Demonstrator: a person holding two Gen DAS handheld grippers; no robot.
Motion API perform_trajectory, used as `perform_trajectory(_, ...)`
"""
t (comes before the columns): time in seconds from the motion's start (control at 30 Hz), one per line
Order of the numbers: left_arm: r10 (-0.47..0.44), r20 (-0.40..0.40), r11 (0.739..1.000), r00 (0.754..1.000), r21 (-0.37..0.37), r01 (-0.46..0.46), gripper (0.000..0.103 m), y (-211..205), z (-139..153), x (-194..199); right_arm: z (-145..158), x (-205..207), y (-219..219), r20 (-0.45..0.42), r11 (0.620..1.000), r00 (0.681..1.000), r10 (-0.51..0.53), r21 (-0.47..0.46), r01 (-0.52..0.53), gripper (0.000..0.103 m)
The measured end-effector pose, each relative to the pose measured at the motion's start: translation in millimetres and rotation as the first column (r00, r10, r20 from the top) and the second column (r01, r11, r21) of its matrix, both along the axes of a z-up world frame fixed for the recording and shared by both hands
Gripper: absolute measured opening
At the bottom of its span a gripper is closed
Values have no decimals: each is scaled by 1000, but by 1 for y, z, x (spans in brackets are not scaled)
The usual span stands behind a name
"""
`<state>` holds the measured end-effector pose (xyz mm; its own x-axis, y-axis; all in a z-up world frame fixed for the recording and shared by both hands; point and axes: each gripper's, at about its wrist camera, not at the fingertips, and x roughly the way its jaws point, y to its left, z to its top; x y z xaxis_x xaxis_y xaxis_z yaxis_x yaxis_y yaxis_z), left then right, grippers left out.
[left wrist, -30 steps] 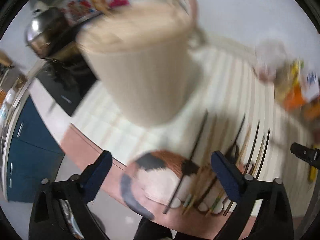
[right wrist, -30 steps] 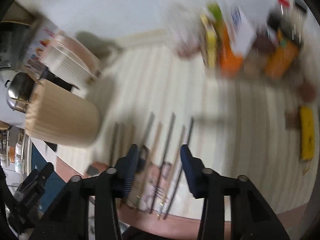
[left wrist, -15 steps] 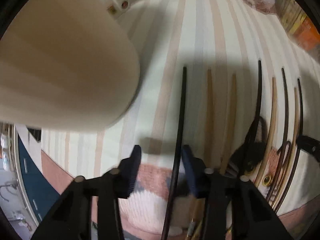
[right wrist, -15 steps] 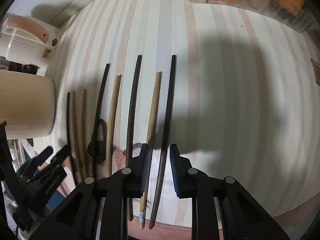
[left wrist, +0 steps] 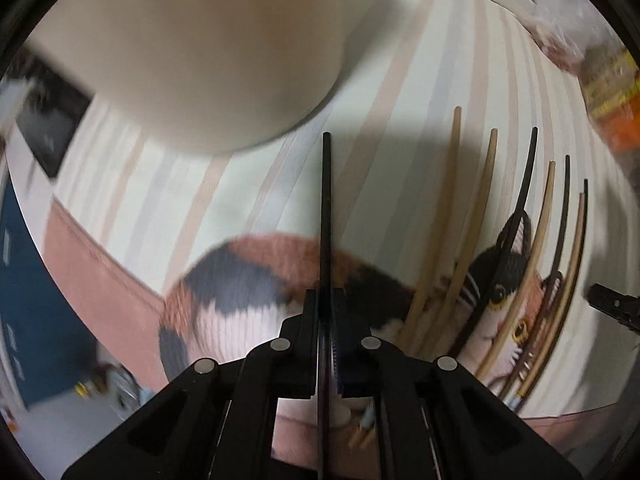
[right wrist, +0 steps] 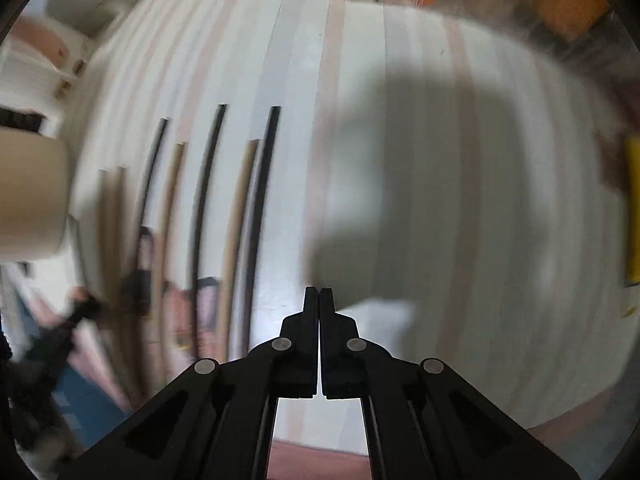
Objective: Organize utensils
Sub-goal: 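Grasp a dark chopstick with the left tool while the right tool grasps another, then lift both dark chopsticks upright toward the beige holder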
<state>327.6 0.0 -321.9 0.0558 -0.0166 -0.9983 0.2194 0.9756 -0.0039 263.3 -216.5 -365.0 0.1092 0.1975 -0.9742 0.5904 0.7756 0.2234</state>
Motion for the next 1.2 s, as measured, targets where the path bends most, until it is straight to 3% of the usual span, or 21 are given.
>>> perform_trajectory(0.17,1,-18,1000,1000,-22,-1,4,15,3,5,0,18,8,31,999,1000,5,33,-6,14)
perform_trajectory(0.43,-2,-55,997,998,-79,-2,9,19,1,21,1,45,41,-78,983,991,108,-139,-118,13)
perform_trajectory(0.6,-25,-73,994,997,-109,17,10,27,-1,37,2,67,69,-171,934,956,237,-231,-273,13)
perform_trajectory(0.87,-75,-50,996,996,-47,73,10,-7,7,45,7,47,56,-254,904,915,313,-214,-369,6)
perform_trajectory(1.0,-85,-34,996,996,-20,84,10,-17,5,39,10,45,40,-251,938,937,245,-184,-294,8)
perform_trajectory(1.2,-109,-8,994,994,21,109,10,-33,3,42,18,44,32,-201,958,967,154,-209,-196,8)
